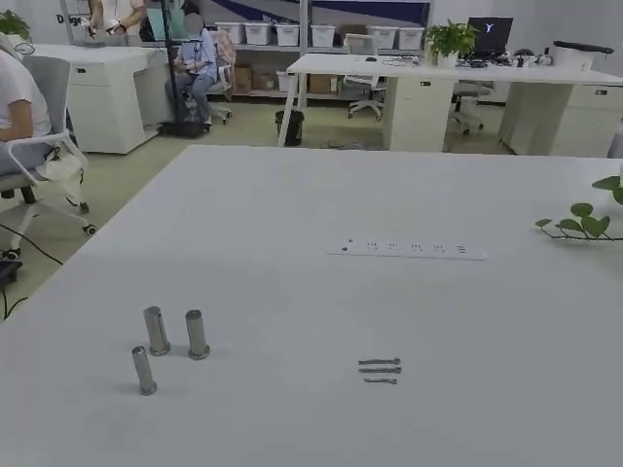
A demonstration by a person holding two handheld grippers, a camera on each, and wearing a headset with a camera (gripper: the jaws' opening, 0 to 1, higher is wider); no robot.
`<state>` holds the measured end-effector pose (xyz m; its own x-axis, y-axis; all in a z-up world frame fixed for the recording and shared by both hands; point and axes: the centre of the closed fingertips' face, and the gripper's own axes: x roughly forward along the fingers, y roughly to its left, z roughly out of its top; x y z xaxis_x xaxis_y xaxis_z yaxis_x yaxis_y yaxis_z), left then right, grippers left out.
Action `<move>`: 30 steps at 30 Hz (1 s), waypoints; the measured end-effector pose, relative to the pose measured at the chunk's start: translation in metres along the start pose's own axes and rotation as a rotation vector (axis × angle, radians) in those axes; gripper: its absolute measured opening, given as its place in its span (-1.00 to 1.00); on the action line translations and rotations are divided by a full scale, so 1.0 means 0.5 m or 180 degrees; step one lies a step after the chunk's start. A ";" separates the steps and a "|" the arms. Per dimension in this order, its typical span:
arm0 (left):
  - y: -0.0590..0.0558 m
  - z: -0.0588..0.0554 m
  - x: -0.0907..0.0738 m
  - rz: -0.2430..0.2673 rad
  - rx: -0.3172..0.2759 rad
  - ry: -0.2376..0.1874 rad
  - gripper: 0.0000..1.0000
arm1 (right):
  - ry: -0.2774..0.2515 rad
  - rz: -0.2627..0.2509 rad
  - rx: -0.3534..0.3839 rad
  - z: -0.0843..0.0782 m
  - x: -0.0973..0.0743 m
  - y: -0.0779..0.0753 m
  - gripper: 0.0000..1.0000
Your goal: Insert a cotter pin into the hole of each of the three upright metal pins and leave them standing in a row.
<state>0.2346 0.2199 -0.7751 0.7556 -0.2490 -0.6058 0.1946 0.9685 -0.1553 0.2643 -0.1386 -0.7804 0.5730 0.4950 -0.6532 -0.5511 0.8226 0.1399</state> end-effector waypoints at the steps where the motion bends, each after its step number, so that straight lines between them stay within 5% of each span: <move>1: -0.001 -0.001 0.001 -0.0005 -0.0010 0.0000 0.75 | 0.0003 -0.0014 0.0014 0.000 0.000 -0.001 0.85; 13: -0.004 -0.018 0.008 -0.0040 -0.0050 0.0061 0.74 | 0.0042 -0.0029 -0.0004 -0.005 0.001 -0.005 0.85; 26: 0.006 -0.005 0.032 -0.0061 -0.0105 0.0047 0.70 | 0.0059 -0.0067 -0.0027 -0.001 0.003 -0.013 0.84; 30: 0.010 -0.003 0.048 -0.0049 0.0051 0.0160 0.69 | 0.0063 -0.0084 -0.0029 -0.001 0.001 -0.017 0.83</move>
<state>0.2526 0.2186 -0.7915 0.7201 -0.2630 -0.6421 0.2162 0.9644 -0.1526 0.2691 -0.1453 -0.7824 0.5754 0.4673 -0.6712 -0.5414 0.8328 0.1156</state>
